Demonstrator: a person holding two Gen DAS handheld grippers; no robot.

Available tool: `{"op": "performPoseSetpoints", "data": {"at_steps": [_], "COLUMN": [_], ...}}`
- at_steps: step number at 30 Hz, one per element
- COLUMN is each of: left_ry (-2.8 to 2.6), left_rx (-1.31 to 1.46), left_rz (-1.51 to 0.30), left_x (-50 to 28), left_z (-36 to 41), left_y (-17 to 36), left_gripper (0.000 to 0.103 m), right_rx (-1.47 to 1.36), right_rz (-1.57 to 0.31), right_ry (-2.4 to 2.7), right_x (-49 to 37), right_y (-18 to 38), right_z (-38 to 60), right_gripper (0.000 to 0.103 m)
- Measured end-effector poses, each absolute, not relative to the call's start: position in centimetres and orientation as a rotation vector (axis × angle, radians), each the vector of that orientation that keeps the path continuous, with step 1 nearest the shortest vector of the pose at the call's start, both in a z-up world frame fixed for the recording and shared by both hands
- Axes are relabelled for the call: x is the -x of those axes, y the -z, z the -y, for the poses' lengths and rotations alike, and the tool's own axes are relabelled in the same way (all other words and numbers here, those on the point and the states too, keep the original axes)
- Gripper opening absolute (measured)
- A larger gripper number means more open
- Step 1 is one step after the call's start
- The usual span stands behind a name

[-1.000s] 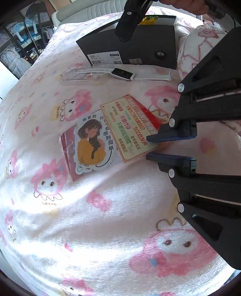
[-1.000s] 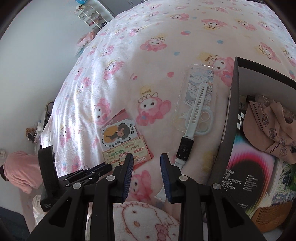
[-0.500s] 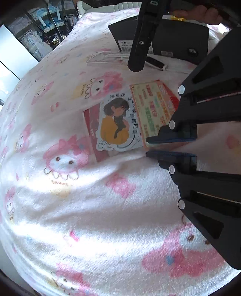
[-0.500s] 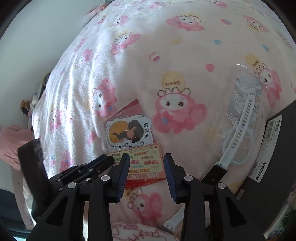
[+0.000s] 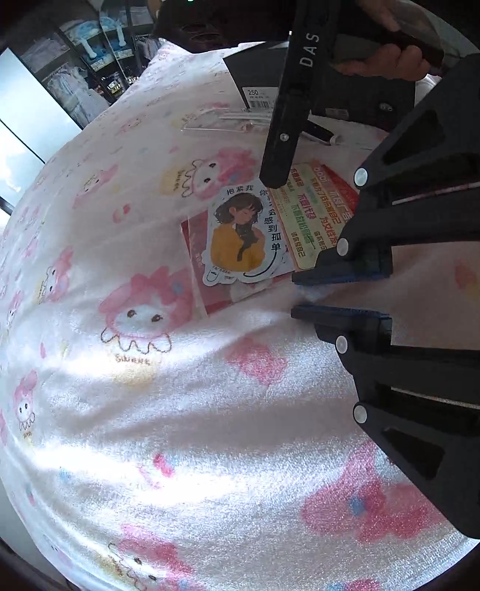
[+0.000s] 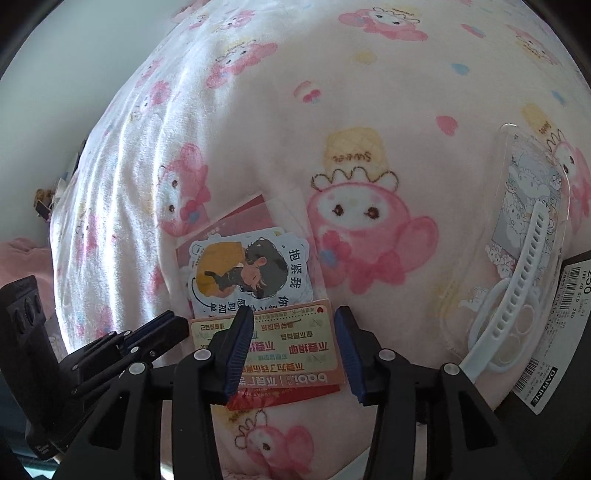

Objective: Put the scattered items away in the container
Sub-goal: 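Move the right gripper to the cartoon sticker card and grasp it, then lift the sticker card with the right gripper and carry it over the box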

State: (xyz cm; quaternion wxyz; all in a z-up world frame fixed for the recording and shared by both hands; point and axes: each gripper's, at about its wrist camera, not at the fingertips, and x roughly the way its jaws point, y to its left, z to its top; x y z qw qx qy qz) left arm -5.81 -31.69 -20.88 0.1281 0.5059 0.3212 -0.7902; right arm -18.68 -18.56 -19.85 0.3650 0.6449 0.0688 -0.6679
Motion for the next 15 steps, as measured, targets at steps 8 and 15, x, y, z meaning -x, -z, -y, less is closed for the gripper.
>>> {"op": "performPoseSetpoints", "data": {"at_steps": [8, 15], "left_ry": [2.233, 2.295], "left_rx": [-1.361, -1.427], "left_rz": [-1.03, -1.176], "left_x": [4.0, 5.6], "left_z": [33.8, 33.1], "left_y": [20.8, 22.7], "left_gripper": [0.009, 0.027], "right_rx": [-1.665, -1.735], "right_rz": [-0.184, -0.208], "right_ry": [1.661, 1.691], "right_x": [17.6, 18.0], "right_y": [18.9, 20.8], "right_z": [18.5, 18.4], "right_gripper": [0.043, 0.043]}}
